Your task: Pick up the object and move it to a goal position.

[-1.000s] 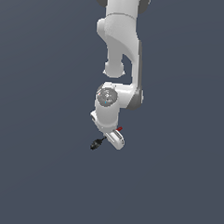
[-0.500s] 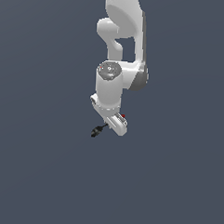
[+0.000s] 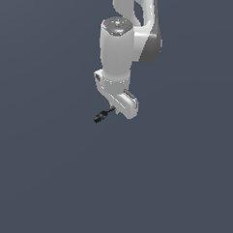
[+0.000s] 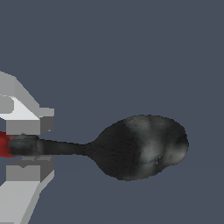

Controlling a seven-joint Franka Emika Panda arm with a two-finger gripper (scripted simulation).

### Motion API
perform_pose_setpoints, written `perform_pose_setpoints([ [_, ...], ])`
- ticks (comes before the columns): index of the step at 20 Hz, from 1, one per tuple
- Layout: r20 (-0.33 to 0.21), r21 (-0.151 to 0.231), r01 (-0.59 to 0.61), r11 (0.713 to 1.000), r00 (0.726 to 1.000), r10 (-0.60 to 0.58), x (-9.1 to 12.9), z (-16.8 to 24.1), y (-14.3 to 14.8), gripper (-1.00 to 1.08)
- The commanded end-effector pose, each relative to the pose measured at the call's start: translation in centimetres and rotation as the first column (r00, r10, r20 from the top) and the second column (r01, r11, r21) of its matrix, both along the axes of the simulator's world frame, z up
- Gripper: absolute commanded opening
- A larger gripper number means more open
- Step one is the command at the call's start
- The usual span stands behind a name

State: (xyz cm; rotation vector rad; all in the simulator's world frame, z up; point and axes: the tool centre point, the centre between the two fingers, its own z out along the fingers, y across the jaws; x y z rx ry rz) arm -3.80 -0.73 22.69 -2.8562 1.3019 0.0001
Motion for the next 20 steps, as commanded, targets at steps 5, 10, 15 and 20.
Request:
perform_pose_setpoints([
  [5,0.0,-0.002,0.001,1.0,1.0,-0.001,-2.3,7.4,0.4,-1.0],
  [10,0.0,-0.004,0.001,1.0,1.0,-0.001,-3.8,12.5,0.7,-1.0],
  [15,0.0,-0.004,0.001,1.0,1.0,-0.001,-4.9,16.7,0.9,-1.0],
  [20,-0.001,-0.003,0.001,1.0,1.0,-0.001,-5.6,19.5,1.2,-1.0],
])
